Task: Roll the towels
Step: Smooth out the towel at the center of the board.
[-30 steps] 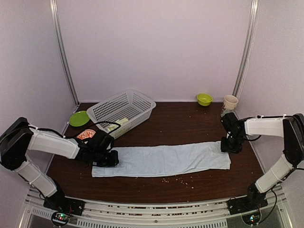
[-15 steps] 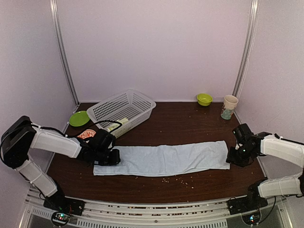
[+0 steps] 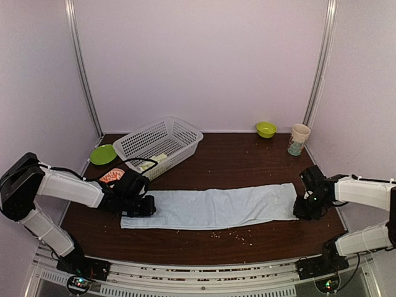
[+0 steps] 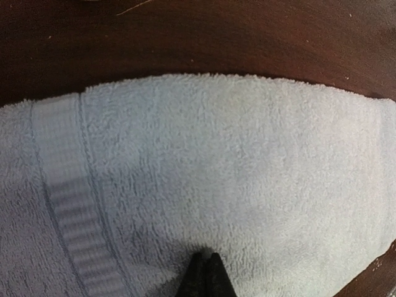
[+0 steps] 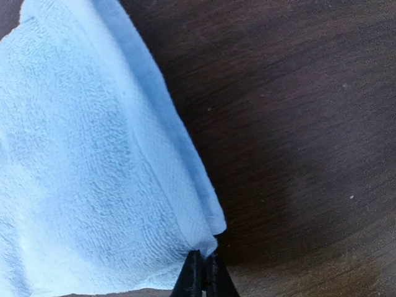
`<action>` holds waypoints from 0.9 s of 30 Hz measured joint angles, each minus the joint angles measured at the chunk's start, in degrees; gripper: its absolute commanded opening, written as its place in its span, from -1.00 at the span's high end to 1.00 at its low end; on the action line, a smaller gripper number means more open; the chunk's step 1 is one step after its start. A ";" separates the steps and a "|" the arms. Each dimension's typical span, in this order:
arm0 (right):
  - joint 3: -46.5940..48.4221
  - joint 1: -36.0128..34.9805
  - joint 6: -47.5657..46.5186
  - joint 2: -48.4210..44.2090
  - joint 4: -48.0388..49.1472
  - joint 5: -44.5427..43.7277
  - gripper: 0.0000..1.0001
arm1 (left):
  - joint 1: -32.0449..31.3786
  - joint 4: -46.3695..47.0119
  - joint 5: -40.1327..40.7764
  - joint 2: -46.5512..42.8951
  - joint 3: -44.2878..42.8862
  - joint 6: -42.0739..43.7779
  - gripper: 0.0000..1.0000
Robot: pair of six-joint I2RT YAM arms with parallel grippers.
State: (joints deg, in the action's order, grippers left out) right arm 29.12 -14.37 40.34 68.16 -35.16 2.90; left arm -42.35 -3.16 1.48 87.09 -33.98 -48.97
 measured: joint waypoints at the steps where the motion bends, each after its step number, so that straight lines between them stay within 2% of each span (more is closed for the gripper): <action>1: 0.00 0.00 0.28 0.04 0.33 0.17 1.00 | 0.00 0.04 0.00 -0.02 0.04 0.00 1.00; 7: 0.79 0.00 -0.20 -1.57 -1.84 -0.37 1.00 | 0.00 0.11 0.00 -0.04 0.09 -0.02 1.00; 15: 10.10 0.00 -3.39 -4.37 -5.09 -6.03 1.00 | 0.00 0.17 0.07 -0.07 0.15 -0.04 1.00; 18: 11.08 0.00 -4.20 -2.95 -3.93 -7.76 1.00 | 0.00 0.33 0.02 -0.04 0.24 -0.07 1.00; 22: 10.91 0.17 -4.15 3.28 -2.84 -8.31 1.00 | -0.02 0.44 0.00 -0.09 0.33 -0.09 1.00; 27: 8.09 0.44 -3.61 4.55 -1.95 -8.26 1.00 | 0.00 1.25 0.00 -0.42 0.96 -0.11 1.00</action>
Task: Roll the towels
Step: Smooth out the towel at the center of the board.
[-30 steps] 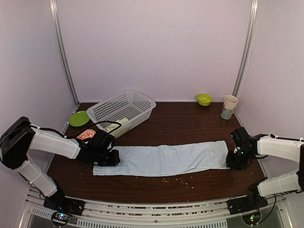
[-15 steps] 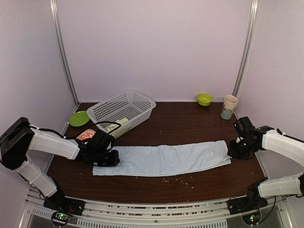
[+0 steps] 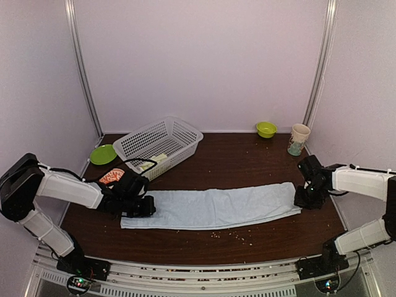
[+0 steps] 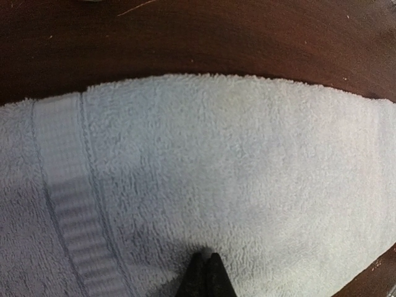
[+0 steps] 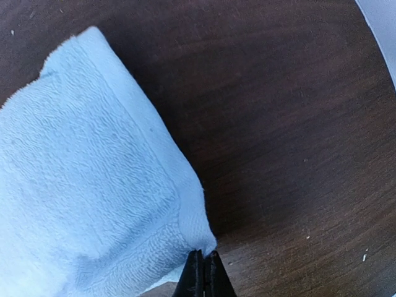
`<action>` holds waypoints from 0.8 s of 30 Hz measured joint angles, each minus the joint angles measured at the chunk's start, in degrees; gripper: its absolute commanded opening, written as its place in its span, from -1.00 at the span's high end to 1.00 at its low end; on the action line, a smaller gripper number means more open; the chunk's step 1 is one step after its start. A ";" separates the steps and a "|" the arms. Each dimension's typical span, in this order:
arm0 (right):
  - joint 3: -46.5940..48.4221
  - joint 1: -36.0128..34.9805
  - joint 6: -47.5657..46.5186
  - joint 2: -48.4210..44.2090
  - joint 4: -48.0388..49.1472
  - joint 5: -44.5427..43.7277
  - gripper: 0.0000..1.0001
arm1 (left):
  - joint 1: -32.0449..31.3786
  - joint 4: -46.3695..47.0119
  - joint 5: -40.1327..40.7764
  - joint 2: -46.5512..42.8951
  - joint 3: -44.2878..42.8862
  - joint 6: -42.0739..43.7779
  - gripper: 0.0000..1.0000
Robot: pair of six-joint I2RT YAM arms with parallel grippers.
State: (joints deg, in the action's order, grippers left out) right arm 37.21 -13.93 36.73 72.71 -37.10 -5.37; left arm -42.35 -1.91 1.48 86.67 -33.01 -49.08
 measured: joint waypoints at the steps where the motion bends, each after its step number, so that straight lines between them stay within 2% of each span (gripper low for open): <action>1: -0.72 0.00 0.20 0.00 0.07 0.04 0.94 | -0.02 0.11 0.00 -0.04 0.09 -0.02 1.00; 4: -2.78 0.11 1.20 -0.13 0.04 1.03 0.33 | -0.02 0.52 -0.04 -0.11 0.33 -0.02 1.00; 6: -3.74 0.17 1.86 -0.83 0.02 1.81 0.08 | -0.02 0.70 -0.15 -0.11 0.42 -0.02 1.00; 7: -4.17 0.17 1.99 -1.60 -0.13 2.19 0.04 | -0.02 0.76 -0.17 -0.11 0.46 -0.02 1.00; 11: -3.43 0.20 2.21 -5.35 -2.14 2.40 0.01 | 0.00 0.85 -0.22 -0.11 0.50 0.00 1.00; 17: 4.50 0.42 1.46 -5.90 -2.45 -0.63 0.13 | 0.00 0.76 -0.22 0.02 0.37 -0.02 1.00; 24: 10.69 3.67 0.52 5.22 5.33 -0.24 0.15 | 0.00 0.74 -0.31 0.17 0.37 -0.15 1.00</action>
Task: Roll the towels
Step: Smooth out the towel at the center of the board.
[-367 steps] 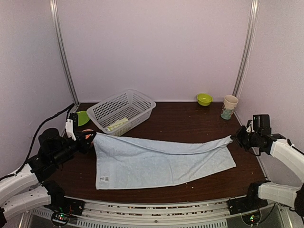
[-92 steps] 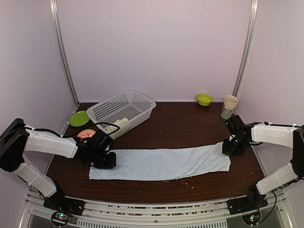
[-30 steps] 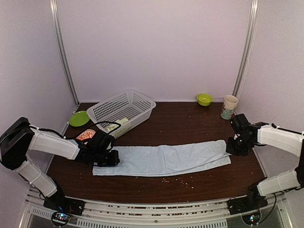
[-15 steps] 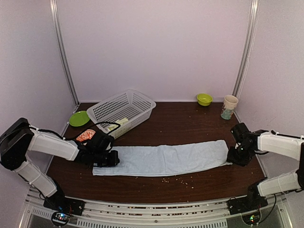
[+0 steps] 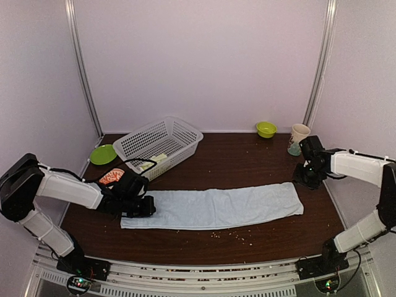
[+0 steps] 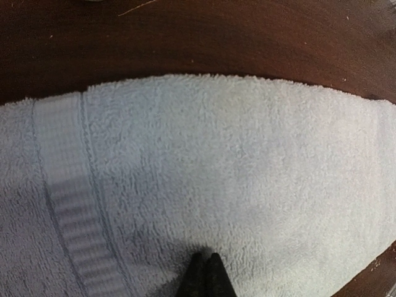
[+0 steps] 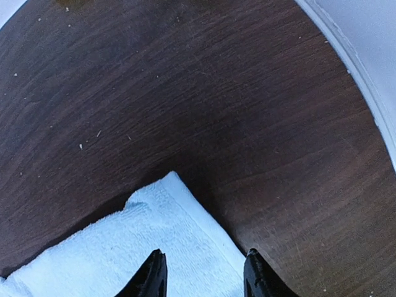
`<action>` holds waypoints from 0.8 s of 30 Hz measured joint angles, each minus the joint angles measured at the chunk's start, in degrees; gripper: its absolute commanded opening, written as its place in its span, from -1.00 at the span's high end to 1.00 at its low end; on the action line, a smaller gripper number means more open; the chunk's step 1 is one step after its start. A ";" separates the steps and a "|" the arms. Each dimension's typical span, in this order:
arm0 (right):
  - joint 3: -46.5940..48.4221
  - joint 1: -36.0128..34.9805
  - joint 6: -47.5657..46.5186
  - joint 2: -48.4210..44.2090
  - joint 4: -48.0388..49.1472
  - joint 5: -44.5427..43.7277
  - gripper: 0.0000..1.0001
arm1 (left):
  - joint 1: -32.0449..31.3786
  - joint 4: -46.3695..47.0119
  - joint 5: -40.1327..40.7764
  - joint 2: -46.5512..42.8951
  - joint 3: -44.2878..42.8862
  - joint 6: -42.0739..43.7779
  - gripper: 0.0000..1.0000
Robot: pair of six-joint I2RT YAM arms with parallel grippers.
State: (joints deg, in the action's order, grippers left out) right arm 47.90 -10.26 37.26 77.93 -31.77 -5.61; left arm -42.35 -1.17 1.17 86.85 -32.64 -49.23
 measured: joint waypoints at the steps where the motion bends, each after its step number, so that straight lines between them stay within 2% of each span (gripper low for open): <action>1: 0.35 0.46 0.00 1.68 0.76 0.39 0.15 | 0.00 0.00 0.00 0.00 0.00 -0.09 1.00; 5: 1.18 2.32 0.02 8.26 3.56 3.30 0.15 | -0.02 0.00 -0.04 0.00 0.02 -0.28 1.00; 13: 4.79 2.69 0.15 15.23 4.66 6.36 0.18 | -0.02 0.31 -0.13 -0.07 0.28 -0.81 1.00; 18: 8.02 2.80 -0.24 18.58 3.54 6.69 0.54 | 0.00 0.33 -0.15 -0.22 0.28 -0.96 1.00; 21: 9.81 3.02 -0.92 20.28 1.92 6.49 0.95 | 0.00 0.33 -0.17 -0.35 0.33 -1.09 1.00; 24: 10.73 3.30 -1.51 20.87 0.13 5.51 1.00 | -0.02 0.74 -0.24 -0.52 0.66 -1.29 1.00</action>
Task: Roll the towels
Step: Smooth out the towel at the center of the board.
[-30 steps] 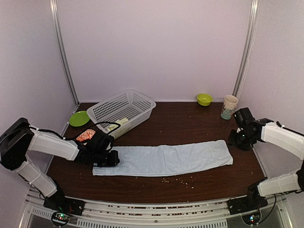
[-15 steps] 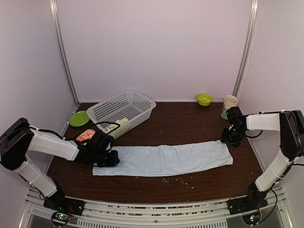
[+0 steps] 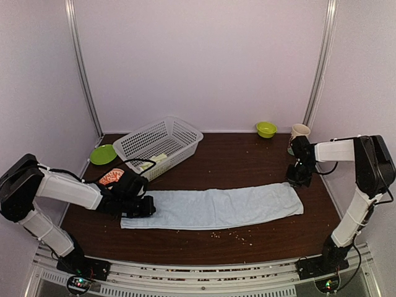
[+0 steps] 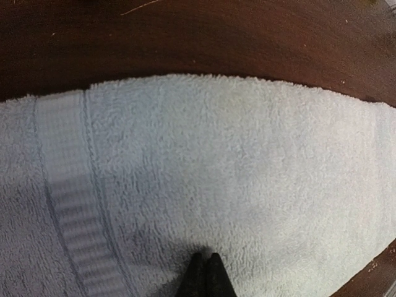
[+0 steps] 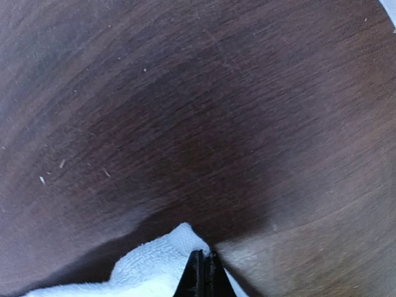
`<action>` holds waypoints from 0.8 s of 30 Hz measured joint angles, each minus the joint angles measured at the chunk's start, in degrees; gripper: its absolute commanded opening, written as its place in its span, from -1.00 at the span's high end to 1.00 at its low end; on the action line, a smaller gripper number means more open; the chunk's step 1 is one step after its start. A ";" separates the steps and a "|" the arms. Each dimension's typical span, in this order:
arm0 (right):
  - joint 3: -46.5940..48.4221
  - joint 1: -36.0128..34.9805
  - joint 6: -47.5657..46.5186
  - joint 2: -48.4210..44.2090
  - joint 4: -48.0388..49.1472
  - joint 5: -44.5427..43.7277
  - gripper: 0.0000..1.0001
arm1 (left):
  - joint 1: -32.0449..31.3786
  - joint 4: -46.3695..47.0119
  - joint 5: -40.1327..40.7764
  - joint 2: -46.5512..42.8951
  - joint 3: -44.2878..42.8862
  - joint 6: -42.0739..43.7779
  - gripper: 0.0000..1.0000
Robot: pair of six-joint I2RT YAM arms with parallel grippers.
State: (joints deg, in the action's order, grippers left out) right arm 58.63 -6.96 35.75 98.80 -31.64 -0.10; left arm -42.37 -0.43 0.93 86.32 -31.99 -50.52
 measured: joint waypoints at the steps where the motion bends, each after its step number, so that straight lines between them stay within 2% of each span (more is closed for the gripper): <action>1: 0.15 0.22 0.09 0.02 -0.50 -0.44 1.00 | 0.00 0.22 -0.02 -0.09 0.15 -0.07 1.00; 14: 2.73 1.99 0.00 0.00 -6.56 -6.82 1.00 | -4.00 1.97 0.46 -5.14 5.51 -4.83 1.00; 15: 2.73 2.03 0.00 0.00 -6.75 -6.91 0.89 | -4.57 1.97 0.50 -5.66 6.01 -5.42 1.00; 18: 2.73 2.21 -0.17 0.00 -7.04 -6.82 0.36 | -5.77 1.86 0.57 -6.78 6.86 -6.73 1.00; 20: 2.73 2.36 -0.35 -0.11 -7.19 -6.47 0.14 | -6.21 1.03 0.55 -7.45 7.04 -7.34 0.95; 22: 2.60 2.45 -1.01 -0.79 -7.41 -6.12 0.02 | -6.47 -0.42 0.52 -8.22 6.99 -7.69 0.73; 24: 1.95 2.45 -0.98 -2.99 -7.48 -5.86 -0.05 | -6.60 -2.36 0.33 -9.16 6.58 -7.74 0.41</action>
State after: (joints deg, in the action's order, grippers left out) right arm 60.58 -4.51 34.76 95.81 -39.11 -5.96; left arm -48.97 -2.79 1.26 77.17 -25.41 -58.26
